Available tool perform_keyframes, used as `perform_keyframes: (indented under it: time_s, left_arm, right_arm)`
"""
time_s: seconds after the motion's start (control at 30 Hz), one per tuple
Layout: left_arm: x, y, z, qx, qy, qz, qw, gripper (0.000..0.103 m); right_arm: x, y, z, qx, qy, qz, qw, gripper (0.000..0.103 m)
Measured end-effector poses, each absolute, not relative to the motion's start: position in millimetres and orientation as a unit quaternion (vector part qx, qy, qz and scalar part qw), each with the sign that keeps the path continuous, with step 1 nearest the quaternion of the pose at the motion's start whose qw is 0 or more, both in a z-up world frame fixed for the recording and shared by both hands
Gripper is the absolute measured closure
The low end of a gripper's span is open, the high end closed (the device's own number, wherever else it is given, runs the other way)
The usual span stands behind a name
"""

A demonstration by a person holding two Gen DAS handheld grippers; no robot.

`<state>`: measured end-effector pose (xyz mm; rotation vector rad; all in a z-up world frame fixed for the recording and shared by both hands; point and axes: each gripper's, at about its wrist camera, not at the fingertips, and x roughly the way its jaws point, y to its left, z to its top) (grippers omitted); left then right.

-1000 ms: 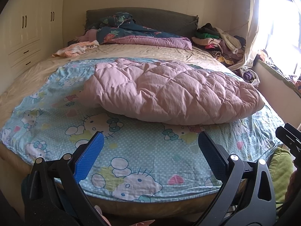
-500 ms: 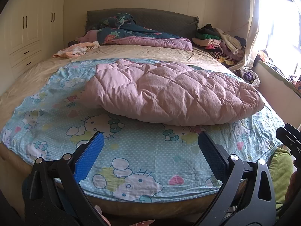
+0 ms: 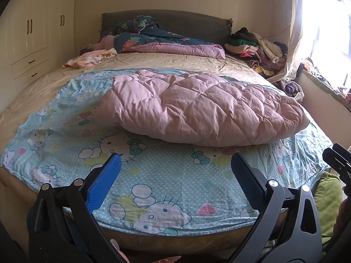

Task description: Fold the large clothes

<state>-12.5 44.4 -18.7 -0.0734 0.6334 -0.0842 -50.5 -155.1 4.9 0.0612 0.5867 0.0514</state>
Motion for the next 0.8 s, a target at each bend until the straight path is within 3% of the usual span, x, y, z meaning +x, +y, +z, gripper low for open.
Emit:
perform_keyframes:
  time_s: [0.8]
  left_arm:
    - [-10.6, 45.8, -17.8, -0.035, 0.311, -0.04, 0.949, 0.009]
  right_arm:
    - [-49.2, -152.4, 4.9, 0.028, 0.292, 0.028, 0.956, 0.004]
